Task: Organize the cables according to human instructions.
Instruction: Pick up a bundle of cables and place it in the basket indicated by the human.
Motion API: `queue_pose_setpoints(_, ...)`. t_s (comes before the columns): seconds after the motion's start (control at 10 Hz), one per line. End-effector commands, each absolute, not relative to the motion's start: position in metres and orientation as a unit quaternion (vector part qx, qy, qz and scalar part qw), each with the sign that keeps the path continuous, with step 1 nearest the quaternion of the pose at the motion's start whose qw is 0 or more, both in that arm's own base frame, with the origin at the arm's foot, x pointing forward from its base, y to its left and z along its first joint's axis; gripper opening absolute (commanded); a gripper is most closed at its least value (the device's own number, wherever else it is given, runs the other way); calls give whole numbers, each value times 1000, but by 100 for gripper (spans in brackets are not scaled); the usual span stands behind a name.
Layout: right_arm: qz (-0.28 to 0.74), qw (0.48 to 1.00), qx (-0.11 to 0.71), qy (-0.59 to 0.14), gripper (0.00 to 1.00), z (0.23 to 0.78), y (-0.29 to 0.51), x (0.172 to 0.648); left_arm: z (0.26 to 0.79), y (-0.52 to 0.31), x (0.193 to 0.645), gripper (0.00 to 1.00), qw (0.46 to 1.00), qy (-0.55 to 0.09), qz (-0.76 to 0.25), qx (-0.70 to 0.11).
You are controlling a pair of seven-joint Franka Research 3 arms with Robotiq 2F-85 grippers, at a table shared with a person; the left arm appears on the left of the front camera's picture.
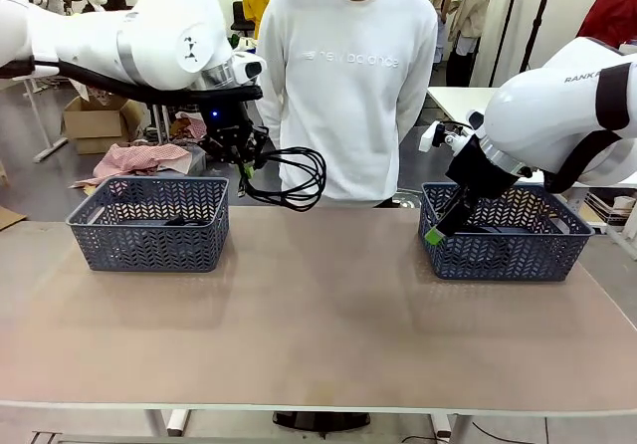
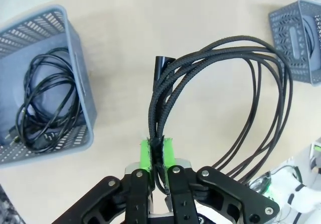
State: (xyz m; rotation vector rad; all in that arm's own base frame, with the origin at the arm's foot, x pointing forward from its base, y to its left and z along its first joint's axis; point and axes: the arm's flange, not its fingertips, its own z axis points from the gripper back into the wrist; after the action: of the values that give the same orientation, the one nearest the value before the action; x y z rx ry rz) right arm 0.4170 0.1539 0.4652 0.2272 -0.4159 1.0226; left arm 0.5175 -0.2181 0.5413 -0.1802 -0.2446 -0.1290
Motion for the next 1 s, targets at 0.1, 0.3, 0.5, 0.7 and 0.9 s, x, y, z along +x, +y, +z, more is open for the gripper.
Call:
queue_pose_setpoints(0.1, 484, 846, 107, -198, 100, 466, 155, 416, 544, -227, 514, 0, 987, -127, -66, -77)
queue_pose_setpoints(0.3, 484, 846, 107, -198, 100, 466, 155, 416, 544, -227, 514, 0, 987, -127, -66, -77)
queue_pose_setpoints(0.5, 484, 846, 107, -198, 100, 466, 155, 416, 544, -227, 514, 0, 987, -127, -66, -77)
queue_pose_setpoints(0.7, 484, 846, 107, -198, 100, 466, 155, 416, 546, -209, 518, 11, 985, -132, -63, -88)
queue_pose_setpoints(0.9, 484, 846, 107, -198, 100, 466, 155, 416, 555, -164, 520, 11, 985, -126, -67, -100)
